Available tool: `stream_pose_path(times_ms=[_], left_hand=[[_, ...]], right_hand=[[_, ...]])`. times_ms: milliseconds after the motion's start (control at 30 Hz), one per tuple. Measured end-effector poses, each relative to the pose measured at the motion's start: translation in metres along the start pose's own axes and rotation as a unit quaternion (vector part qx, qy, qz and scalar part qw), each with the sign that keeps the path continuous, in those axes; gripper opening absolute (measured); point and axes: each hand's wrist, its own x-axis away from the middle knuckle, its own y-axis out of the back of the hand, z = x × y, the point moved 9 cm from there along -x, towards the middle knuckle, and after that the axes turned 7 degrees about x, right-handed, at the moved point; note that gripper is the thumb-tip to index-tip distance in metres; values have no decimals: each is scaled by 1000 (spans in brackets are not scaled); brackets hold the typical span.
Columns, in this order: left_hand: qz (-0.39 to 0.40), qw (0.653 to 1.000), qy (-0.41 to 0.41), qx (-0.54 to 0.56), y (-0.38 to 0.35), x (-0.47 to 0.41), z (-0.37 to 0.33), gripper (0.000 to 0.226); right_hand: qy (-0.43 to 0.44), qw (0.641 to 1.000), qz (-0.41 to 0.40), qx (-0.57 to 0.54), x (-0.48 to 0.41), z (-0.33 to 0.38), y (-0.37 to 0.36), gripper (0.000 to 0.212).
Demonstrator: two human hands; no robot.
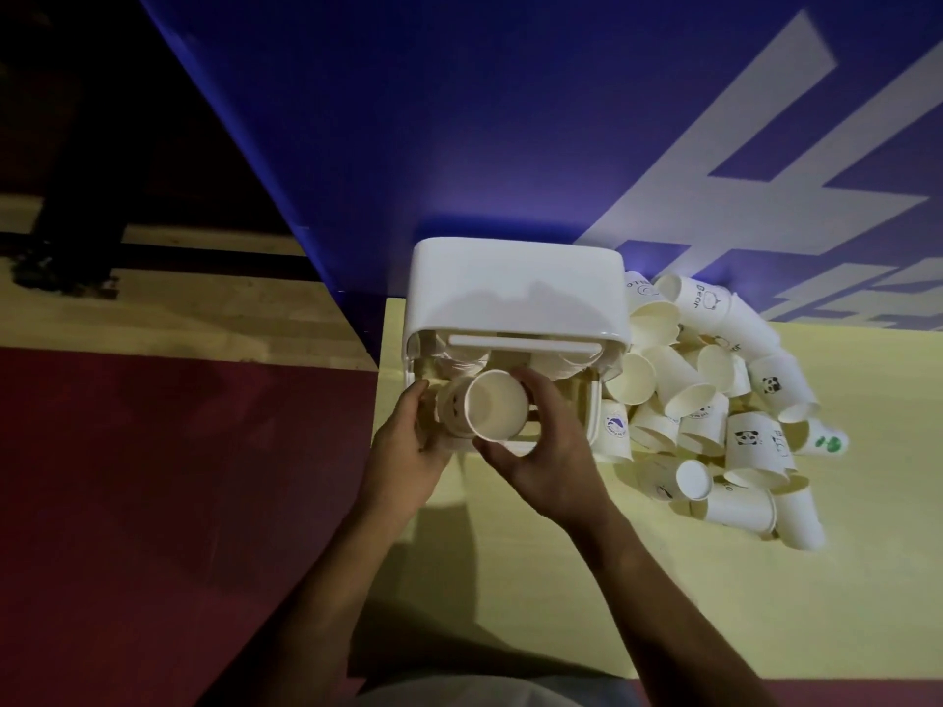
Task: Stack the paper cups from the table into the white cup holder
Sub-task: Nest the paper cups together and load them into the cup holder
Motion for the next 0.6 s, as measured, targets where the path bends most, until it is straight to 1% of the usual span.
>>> stream_pose_path(times_ms=[67,100,200,300,367,433,533,600], left_hand=[[-9,998,25,55,2,2,0,41],[-13,998,24,61,2,1,-5,38],[-10,999,1,34,-3,-3,-16,40],[16,1000,17,-1,-11,-10,-11,40],[23,999,25,-18,-13,-11,-5,42],[21,999,12,-30,-12,-11,-4,43],[-2,999,-18,-42,-11,-8,-3,41],[-17,999,-19,-48,-10,-6,-2,40]], right_hand=[[-5,1000,11,8,-4,-7,-15,72],[-5,1000,18,16,-6,-11,-22,73],[-15,998,38,51,-11,-25,-42,78],[-45,995,75,46,-11,-39,-56,88],[-65,993,94,31,-11,-49,-60,86],[-73,991,110,22,-13,-56,-62,82],[-71,983,165,21,-20,-59,-67,79],[-67,978,196,17,-25,-58,-69,77]])
